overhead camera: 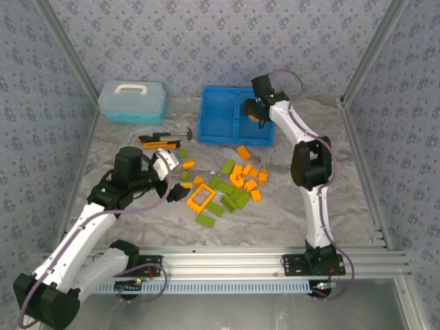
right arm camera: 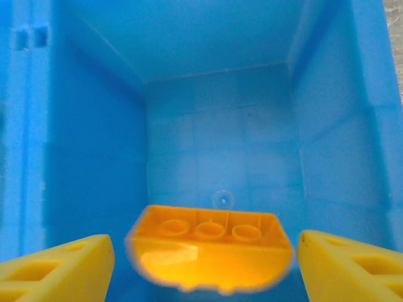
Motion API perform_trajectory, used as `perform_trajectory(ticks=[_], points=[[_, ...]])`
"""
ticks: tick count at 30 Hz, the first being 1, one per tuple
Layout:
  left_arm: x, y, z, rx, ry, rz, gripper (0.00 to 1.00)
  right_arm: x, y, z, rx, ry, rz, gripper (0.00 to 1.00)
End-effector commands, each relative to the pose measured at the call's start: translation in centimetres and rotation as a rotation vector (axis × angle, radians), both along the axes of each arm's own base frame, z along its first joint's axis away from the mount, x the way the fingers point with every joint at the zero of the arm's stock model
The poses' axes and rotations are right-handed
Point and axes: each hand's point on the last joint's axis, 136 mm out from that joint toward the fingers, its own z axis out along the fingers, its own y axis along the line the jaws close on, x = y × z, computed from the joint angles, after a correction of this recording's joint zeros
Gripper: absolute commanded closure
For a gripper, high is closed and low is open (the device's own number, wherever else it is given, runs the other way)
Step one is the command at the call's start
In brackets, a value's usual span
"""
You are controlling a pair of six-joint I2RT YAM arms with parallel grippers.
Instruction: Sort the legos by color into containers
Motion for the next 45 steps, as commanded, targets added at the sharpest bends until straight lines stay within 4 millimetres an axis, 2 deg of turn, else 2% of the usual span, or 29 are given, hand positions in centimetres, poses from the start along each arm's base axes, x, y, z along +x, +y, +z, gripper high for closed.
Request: perform_trajectory(ticks=[1, 5, 8, 10, 12, 14, 18, 19, 21, 23, 27, 32, 35, 40, 45], points=[[-0.3, -0.6, 1.1, -0.036, -0.02, -0.03, 0.01, -0.3, 0.4, 4.0, 0.028, -0.046, 0.009, 0.17], [-0.3, -0.5, 1.0, -0.035, -0.02, -0.026, 0.01, -1.1, 0.6, 7.0, 0.046, -0.086, 0.024, 0.19], [-0.2, -0.5, 1.1, -0.036, -0.028, -0.02, 0.01, -3.1, 0.9, 9.6, 0.047, -0.119, 0.046, 0.19], [-0.1, -0.4, 1.2, -0.037, -0.033, -0.008, 0.01, -5.5, 0.7, 10.2, 0.027, -0.133, 0.046, 0.19], [0.1, -0.2, 1.3, -0.036, -0.035, 0.008, 0.01, -8.8, -0.1, 10.6, 0.027, -0.155, 0.018, 0.17], [0.2, -0.1, 1.3, -0.036, -0.043, 0.017, 0.01, -12.0, -0.9, 10.0, 0.044, -0.174, -0.028, 0.17], [-0.1, -0.6, 1.5, -0.06, -0.042, -0.013, 0.01, -18.8, -2.6, 5.6, 0.056, -0.104, -0.085, 0.18], [-0.3, -0.9, 1.4, -0.068, -0.033, -0.033, 0.01, -20.3, -2.8, 3.8, 0.059, -0.067, -0.095, 0.18], [-0.8, -1.5, 1.3, -0.082, -0.002, -0.079, 0.01, -22.8, -2.7, 1.5, 0.078, -0.008, -0.084, 0.17], [-0.9, -1.9, 1.0, -0.086, 0.022, -0.098, 0.01, -24.2, -2.3, -0.2, 0.087, 0.042, -0.064, 0.16], [-0.7, -2.1, 1.0, -0.088, 0.036, -0.103, 0.01, -25.4, -1.7, -3.4, 0.056, 0.119, -0.066, 0.05], [-0.7, -1.9, 0.4, -0.068, 0.037, -0.087, 0.01, -24.8, -0.9, -5.8, 0.035, 0.169, -0.069, 0.06], [-0.7, -1.9, 0.2, -0.062, 0.037, -0.086, 0.01, -24.4, -0.8, -6.9, 0.009, 0.191, -0.081, 0.1], [-0.6, -1.9, 0.2, -0.058, 0.034, -0.082, 0.01, -24.4, -1.4, -8.9, -0.038, 0.229, -0.102, 0.29], [-0.6, -1.9, 0.2, -0.054, 0.034, -0.08, 0.01, -24.2, -1.0, -10.1, -0.041, 0.252, -0.1, 0.35]])
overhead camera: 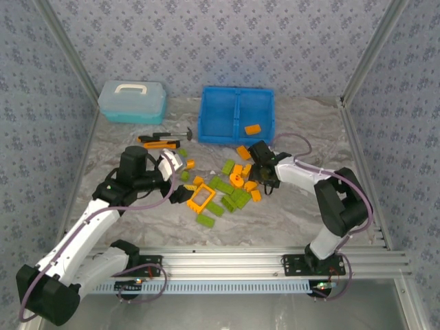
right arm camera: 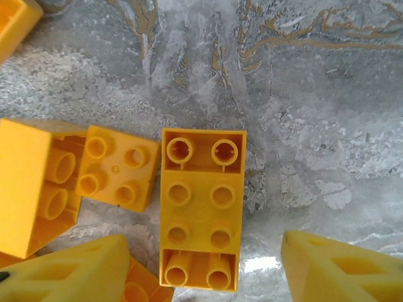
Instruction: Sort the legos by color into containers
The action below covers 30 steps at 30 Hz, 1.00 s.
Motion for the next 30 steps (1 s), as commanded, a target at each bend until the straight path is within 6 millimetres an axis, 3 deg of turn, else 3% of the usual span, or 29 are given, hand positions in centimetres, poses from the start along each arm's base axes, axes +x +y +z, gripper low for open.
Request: perform_trajectory(ticks=[1, 10, 13, 17, 19, 24, 30], points=[[0.0, -0.3, 1.0, -0.015, -0.025, -0.009, 0.01, 1.0, 0.3, 0.0, -0.009, -0.014, -0.02, 0.36], [-0.1, -0.3, 0.9, -0.01, -0.022, -0.009, 0.01, 1.0, -0.1, -1.5, -0.033, 0.022, -0.051, 0.5], [-0.1, -0.2, 0.9, -0.008, -0.023, -0.009, 0.01, 0.8, -0.3, -1.6, -0.038, 0.021, -0.055, 0.59], [-0.2, -0.3, 0.9, -0.008, -0.024, -0.012, 0.01, 0.5, -0.6, -1.1, -0.04, 0.013, -0.06, 0.61], [-0.2, -0.3, 0.9, -0.008, -0.023, -0.013, 0.01, 0.4, -0.7, -0.6, -0.036, 0.0, -0.061, 0.66], [-0.2, -0.3, 0.9, -0.006, -0.023, -0.012, 0.01, 0.3, -1.5, 1.0, -0.038, -0.042, -0.077, 0.66], [-0.2, -0.3, 1.1, -0.013, -0.027, -0.01, 0.01, 0.5, -2.6, 5.4, -0.036, -0.152, -0.092, 0.66]])
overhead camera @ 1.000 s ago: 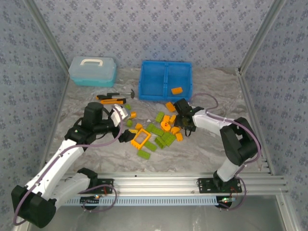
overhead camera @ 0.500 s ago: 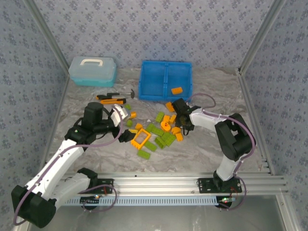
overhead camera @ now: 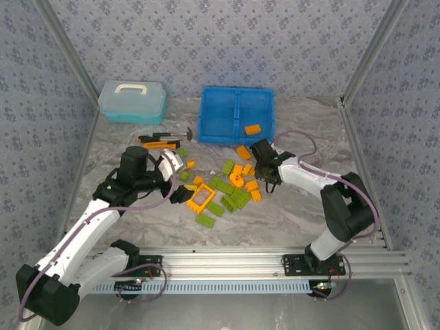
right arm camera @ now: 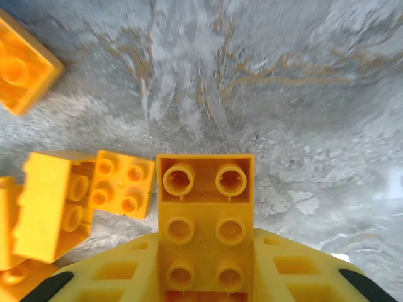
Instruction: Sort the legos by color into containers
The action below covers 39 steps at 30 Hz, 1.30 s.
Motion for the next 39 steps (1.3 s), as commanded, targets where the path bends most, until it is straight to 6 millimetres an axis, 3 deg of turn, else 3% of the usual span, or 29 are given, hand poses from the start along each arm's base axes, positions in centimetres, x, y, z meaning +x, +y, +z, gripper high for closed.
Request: perform_trajectory(ticks=[1, 6, 10, 14, 19, 25, 31, 34, 39], points=[[-0.2, -0.3, 1.3, -0.022, -0.029, -0.013, 0.01, 0.0, -1.5, 3.6, -0.027, -0.094, -0.028, 0.66], [0.0, -0.3, 1.5, -0.029, -0.042, -0.005, 0.01, 2.2, 0.5, 11.1, -0.016, -0.323, 0.08, 0.66], [0.1, -0.3, 1.4, -0.028, -0.045, -0.001, 0.01, 5.6, 2.4, 16.7, -0.025, -0.467, 0.14, 0.66], [0.1, -0.1, 1.4, -0.022, -0.049, 0.01, 0.01, 9.9, 4.0, 19.2, -0.043, -0.513, 0.182, 0.66], [0.0, 0.3, 1.8, -0.022, -0.078, 0.029, 0.01, 15.9, 3.9, 17.5, -0.027, -0.461, 0.171, 0.67], [0.0, 0.2, 2.0, -0.028, -0.08, 0.025, 0.01, 21.3, 3.6, 12.5, -0.016, -0.324, 0.154, 0.67], [0.0, 0.2, 1.9, -0.029, -0.074, 0.025, 0.01, 24.5, 2.9, 8.7, -0.006, -0.259, 0.112, 0.65], [0.0, 0.2, 2.0, -0.029, -0.076, 0.025, 0.01, 25.2, 3.2, 6.9, 0.033, -0.212, 0.125, 0.63], [0.2, 0.3, 1.8, -0.021, -0.076, 0.033, 0.01, 26.2, 3.8, 7.1, 0.035, -0.217, 0.143, 0.52]])
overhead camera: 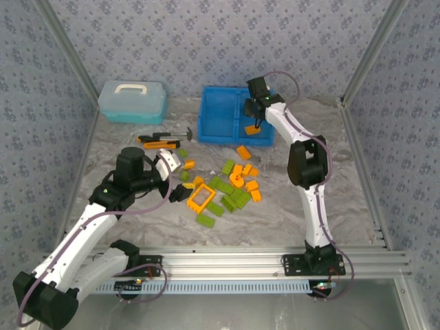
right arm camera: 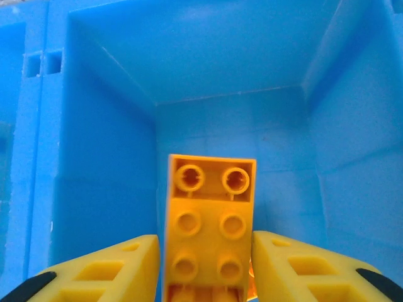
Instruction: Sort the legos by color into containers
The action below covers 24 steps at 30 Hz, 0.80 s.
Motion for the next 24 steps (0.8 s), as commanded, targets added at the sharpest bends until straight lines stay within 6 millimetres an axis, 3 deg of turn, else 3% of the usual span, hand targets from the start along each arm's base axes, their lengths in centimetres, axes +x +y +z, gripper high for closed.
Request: perform_trajectory(ticks=[1, 5, 11, 13, 18, 21, 24], points=[[0.0, -0.1, 0.4, -0.008, -0.006, 0.003, 0.01, 0.3, 0.3, 1.2, 0.018, 0.01, 0.011, 0.48], [0.1, -0.1, 0.1, 0.0, -0.002, 0.01, 0.01, 0.1, 0.5, 3.9, 0.026, -0.031, 0.015, 0.44], [1.1, 0.1, -0.2, -0.009, 0.018, 0.063, 0.01, -2.8, 1.3, 11.4, 0.033, -0.162, 0.061, 0.45], [1.7, 0.4, -0.2, -0.02, 0.023, 0.112, 0.01, -4.7, 1.7, 13.7, 0.045, -0.216, 0.093, 0.45], [3.5, 1.7, 0.2, 0.012, 0.06, 0.311, 0.01, -11.3, 2.4, 16.4, 0.06, -0.291, 0.222, 0.42], [3.2, 1.2, 0.1, 0.093, 0.169, 0.408, 0.01, -16.0, 2.4, 16.6, 0.078, -0.328, 0.314, 0.34], [2.6, 0.0, -1.9, 0.183, 0.31, 0.473, 0.01, -20.3, 2.2, 15.9, 0.123, -0.353, 0.374, 0.2]])
